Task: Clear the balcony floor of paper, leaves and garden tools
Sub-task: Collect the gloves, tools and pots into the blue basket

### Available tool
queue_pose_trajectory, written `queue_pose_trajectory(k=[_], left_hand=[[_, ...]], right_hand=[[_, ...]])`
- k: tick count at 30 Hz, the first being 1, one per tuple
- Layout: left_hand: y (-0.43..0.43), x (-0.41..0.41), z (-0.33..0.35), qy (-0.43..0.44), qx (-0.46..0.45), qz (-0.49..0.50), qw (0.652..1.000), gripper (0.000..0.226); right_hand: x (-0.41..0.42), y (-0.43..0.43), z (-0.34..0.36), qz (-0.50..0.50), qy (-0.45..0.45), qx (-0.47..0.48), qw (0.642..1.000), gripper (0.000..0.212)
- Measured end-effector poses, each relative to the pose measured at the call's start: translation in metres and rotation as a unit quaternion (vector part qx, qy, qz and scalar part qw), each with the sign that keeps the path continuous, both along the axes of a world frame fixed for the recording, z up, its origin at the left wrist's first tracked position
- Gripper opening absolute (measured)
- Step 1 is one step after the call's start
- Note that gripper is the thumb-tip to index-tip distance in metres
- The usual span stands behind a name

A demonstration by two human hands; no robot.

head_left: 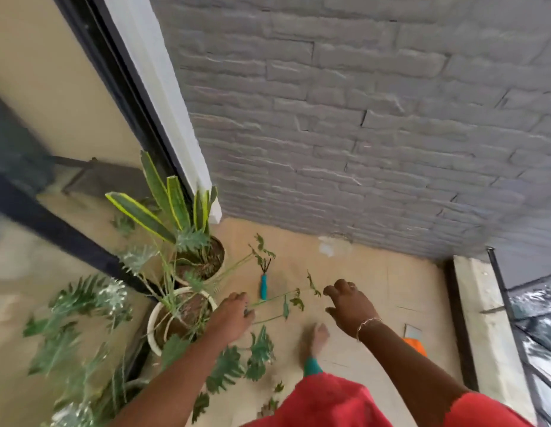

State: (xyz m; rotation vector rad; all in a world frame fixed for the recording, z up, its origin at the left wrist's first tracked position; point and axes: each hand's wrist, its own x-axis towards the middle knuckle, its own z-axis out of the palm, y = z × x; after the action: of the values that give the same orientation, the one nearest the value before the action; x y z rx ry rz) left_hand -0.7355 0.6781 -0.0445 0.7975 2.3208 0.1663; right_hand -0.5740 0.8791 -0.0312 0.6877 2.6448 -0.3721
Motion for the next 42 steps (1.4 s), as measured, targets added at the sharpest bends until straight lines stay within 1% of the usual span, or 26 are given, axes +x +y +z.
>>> queue_pose_trajectory(k=[3,5,10,15,18,21,24,27,30,35,37,39,42], left_hand=[[0.041,-0.030,-0.016,-0.021,0.000,0.022,1.000,0.033],[0.069,-0.047,-0.026,-0.029,-0.023,0.015,0.999,0.032],[0.128,-0.086,-0.063,-0.098,-0.070,0.052,0.991,0.027],[0.179,-0.118,-0.122,-0.111,-0.105,0.039,0.988,0.032],[0.199,-0.132,-0.181,-0.124,-0.140,0.049,0.981,0.037],[0.215,-0.144,-0.263,-0.158,-0.154,0.081,0.972,0.040],[0.227,-0.156,-0.354,-0.178,-0.175,0.128,0.960,0.045],[0.231,-0.170,-0.436,-0.163,-0.188,0.165,0.954,0.045],[0.227,-0.179,-0.513,-0.142,-0.203,0.214,0.945,0.048],[0.223,-0.177,-0.600,-0.104,-0.227,0.277,0.928,0.059],[0.222,-0.176,-0.622,-0.107,-0.228,0.294,0.922,0.053],[0.222,-0.176,-0.627,-0.106,-0.233,0.291,0.922,0.043],[0.231,-0.178,-0.600,-0.118,-0.229,0.282,0.924,0.038]], right_hand=[[-0.035,0.046,-0.012,0.006,0.007,0.002,1.000,0.041],[-0.058,0.076,-0.022,0.005,0.012,-0.006,1.000,0.039],[-0.101,0.137,-0.054,-0.009,0.004,-0.039,0.999,0.039],[-0.139,0.177,-0.115,-0.030,-0.016,-0.075,0.997,0.041],[-0.162,0.188,-0.170,-0.016,-0.022,-0.080,0.996,0.039],[-0.186,0.193,-0.237,-0.018,0.021,-0.081,0.996,0.035],[-0.206,0.190,-0.312,-0.003,0.040,-0.074,0.996,0.044],[-0.222,0.184,-0.385,0.019,0.061,-0.079,0.995,0.048],[-0.231,0.182,-0.446,0.026,0.085,-0.078,0.993,0.047],[-0.228,0.185,-0.511,0.035,0.124,-0.069,0.989,0.046],[-0.226,0.185,-0.527,0.038,0.123,-0.069,0.989,0.046],[-0.223,0.185,-0.529,0.042,0.117,-0.069,0.990,0.046],[-0.218,0.187,-0.506,0.038,0.092,-0.062,0.993,0.048]])
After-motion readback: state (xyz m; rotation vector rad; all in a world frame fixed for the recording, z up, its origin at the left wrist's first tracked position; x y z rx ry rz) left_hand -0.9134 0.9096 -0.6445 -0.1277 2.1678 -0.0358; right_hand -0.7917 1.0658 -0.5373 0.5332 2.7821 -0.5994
